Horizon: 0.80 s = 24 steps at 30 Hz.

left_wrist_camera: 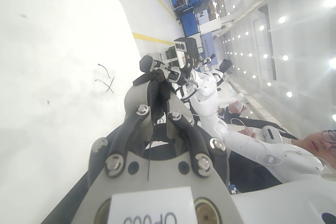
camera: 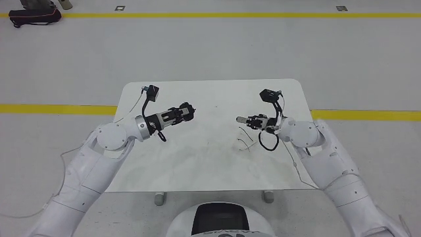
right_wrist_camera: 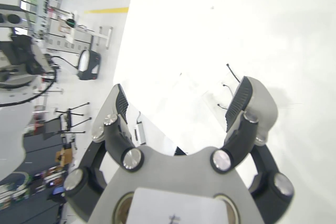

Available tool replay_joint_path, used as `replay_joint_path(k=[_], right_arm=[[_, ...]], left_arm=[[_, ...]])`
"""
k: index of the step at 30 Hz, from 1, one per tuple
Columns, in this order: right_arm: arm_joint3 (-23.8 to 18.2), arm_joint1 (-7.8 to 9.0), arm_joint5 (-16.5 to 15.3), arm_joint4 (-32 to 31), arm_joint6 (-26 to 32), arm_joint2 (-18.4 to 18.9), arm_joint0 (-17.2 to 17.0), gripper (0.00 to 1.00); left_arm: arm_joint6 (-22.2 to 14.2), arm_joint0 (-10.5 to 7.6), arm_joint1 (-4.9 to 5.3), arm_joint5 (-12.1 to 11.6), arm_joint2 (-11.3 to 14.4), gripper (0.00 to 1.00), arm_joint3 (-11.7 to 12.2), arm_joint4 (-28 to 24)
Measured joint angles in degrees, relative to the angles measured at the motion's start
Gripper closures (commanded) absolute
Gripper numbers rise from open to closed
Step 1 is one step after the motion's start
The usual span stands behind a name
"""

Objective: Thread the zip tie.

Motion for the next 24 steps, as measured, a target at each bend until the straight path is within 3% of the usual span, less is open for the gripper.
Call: replay_joint_path(k=[4, 7, 18, 20, 24], right_arm=[[-1.13, -0.34, 6.25, -6.94, 4.57, -3.64, 3.45, 0.0], [-1.79, -0.63, 9.07, -10.81, 6.58, -6.03, 4.78, 0.0], [-2.98, -0.61, 7.66, -12.79, 5.5, -6.8, 4.7, 0.0], [-4.05, -0.48, 6.99, -16.06, 7.4, -7.67, 5.43, 0.0], [-5.34, -0.46, 8.63, -21.98, 13.18, -9.66, 7.28, 0.0]], left_arm=[[0.0, 0.0, 0.0, 0.0, 0.0, 1.0, 0.0, 0.0], [0.0, 0.0, 0.0, 0.0, 0.0, 1.0, 0.0, 0.0], [0.0, 0.0, 0.0, 0.0, 0.0, 1.0, 0.0, 0.0], [0.0, 0.0, 0.0, 0.0, 0.0, 1.0, 0.0, 0.0], [0.0, 0.0, 0.0, 0.0, 0.0, 1.0, 0.0, 0.0]])
